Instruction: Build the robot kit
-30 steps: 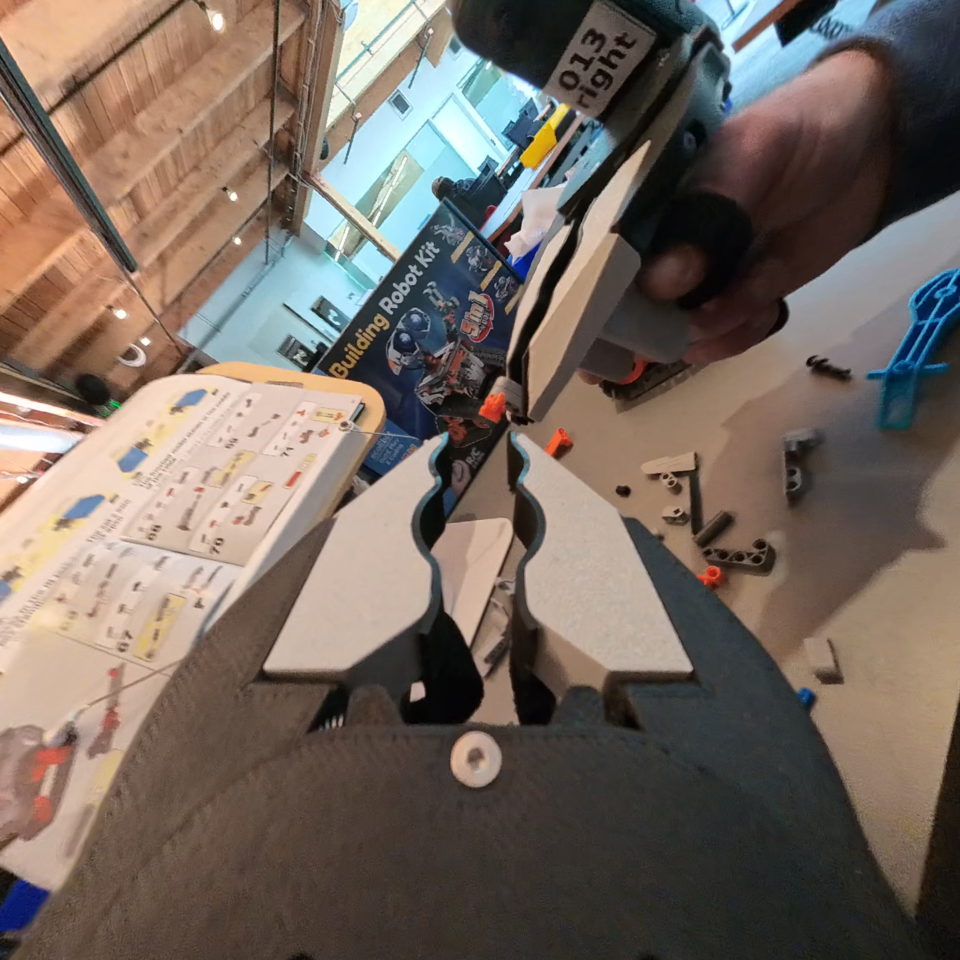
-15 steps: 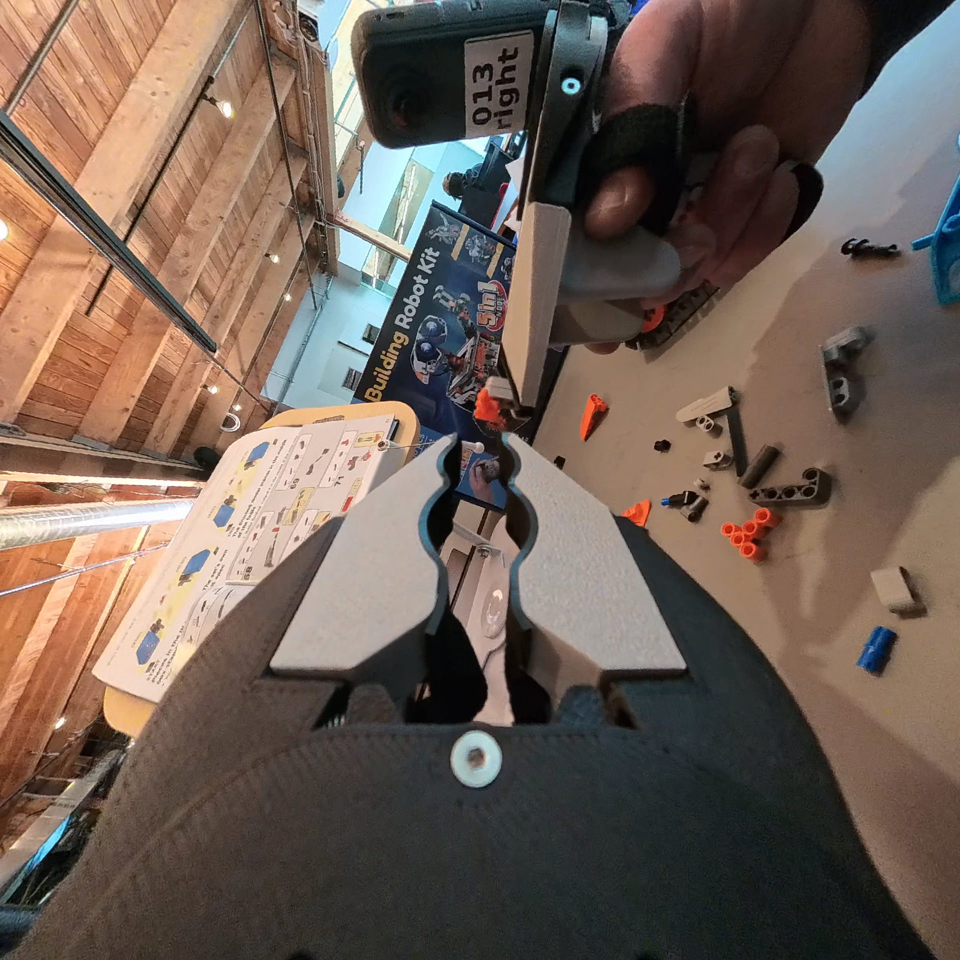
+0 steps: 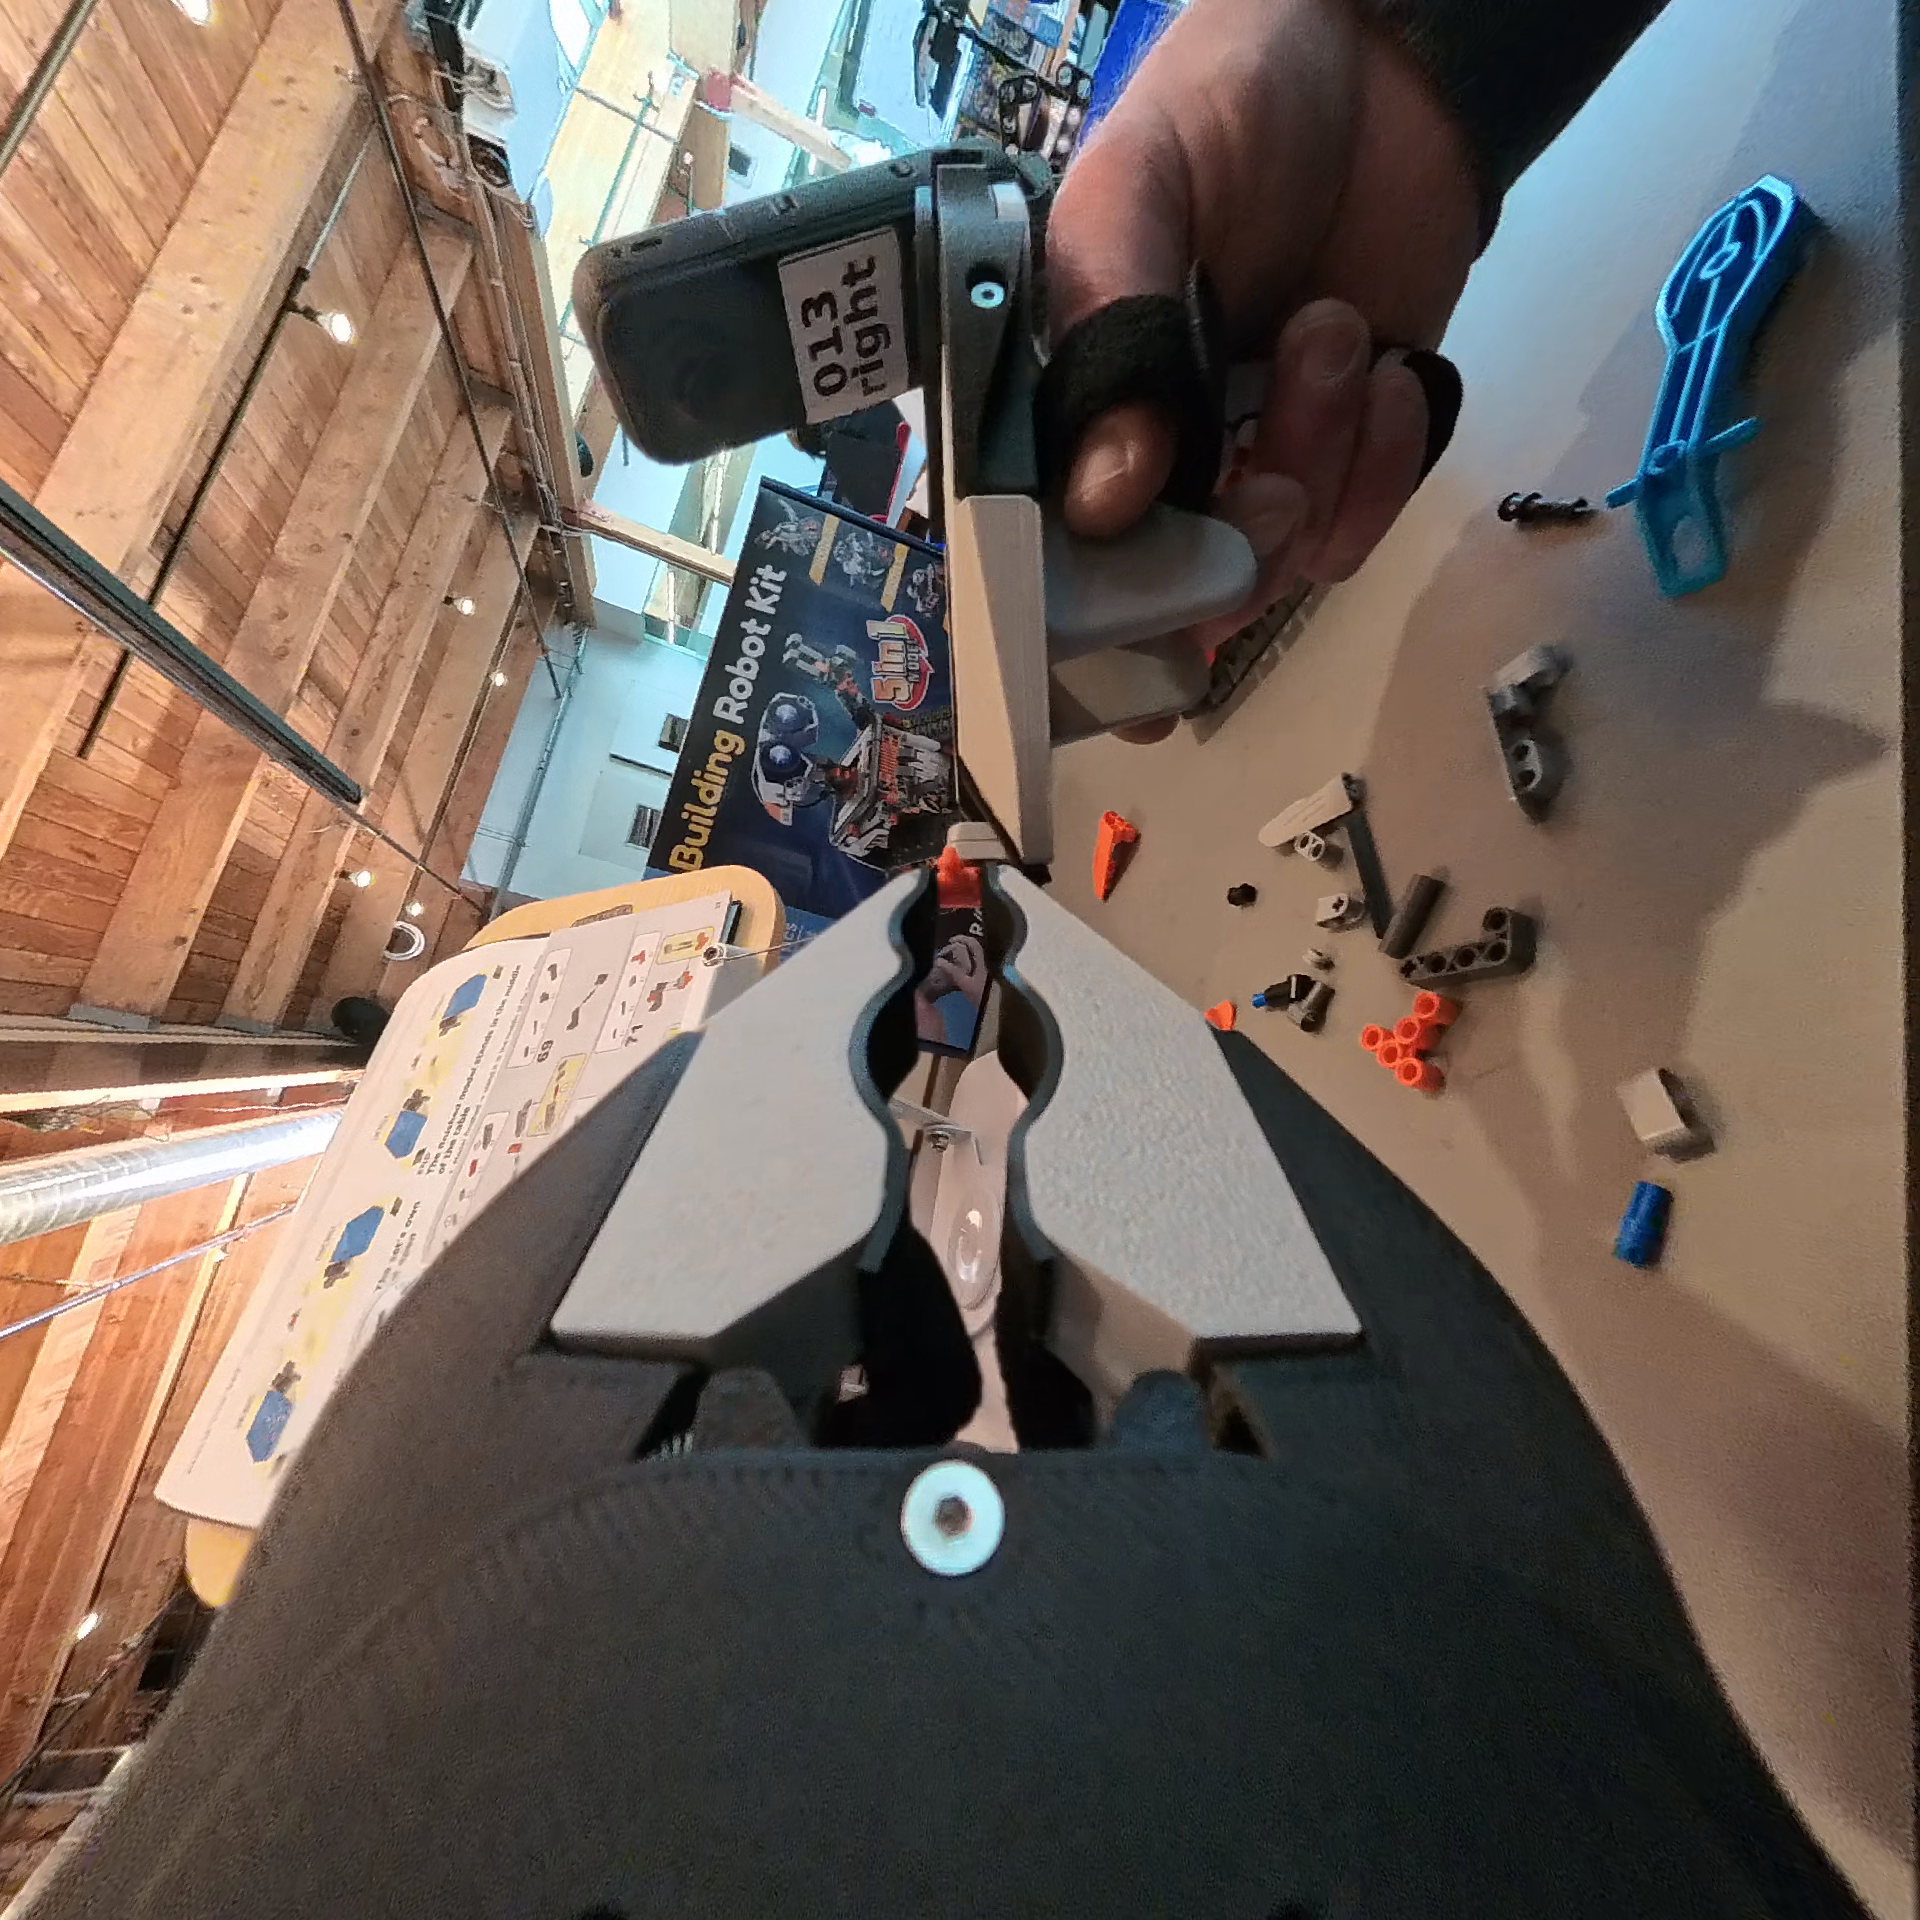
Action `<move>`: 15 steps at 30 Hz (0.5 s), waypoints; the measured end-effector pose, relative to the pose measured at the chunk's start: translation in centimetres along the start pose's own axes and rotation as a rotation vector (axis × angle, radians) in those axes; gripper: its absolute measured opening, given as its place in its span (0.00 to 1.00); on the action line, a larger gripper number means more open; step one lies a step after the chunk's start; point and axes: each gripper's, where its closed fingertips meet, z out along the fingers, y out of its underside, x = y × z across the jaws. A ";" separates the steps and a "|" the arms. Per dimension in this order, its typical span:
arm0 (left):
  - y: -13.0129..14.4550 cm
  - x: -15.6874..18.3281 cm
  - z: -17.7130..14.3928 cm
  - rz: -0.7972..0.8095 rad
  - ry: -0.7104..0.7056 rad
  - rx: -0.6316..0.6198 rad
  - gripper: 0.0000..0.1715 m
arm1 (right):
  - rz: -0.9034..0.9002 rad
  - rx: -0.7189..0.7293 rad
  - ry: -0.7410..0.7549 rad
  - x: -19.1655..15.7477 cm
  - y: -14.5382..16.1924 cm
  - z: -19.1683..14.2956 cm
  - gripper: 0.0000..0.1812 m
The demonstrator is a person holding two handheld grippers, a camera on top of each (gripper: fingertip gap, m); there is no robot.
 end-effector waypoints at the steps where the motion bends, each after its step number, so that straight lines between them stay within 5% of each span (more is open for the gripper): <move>1: 0.0 0.2 0.0 -0.001 0.007 -0.002 0.03 | 0.002 -0.005 0.001 0.0 0.1 0.0 0.02; 9: 2.7 -0.4 -1.6 -0.230 0.059 -0.106 0.03 | -0.084 0.004 0.135 1.4 -0.7 -0.8 0.10; 15: 4.9 5.6 -1.6 -0.560 0.338 -0.242 0.03 | -0.153 -0.027 0.223 2.4 -0.6 -2.5 0.07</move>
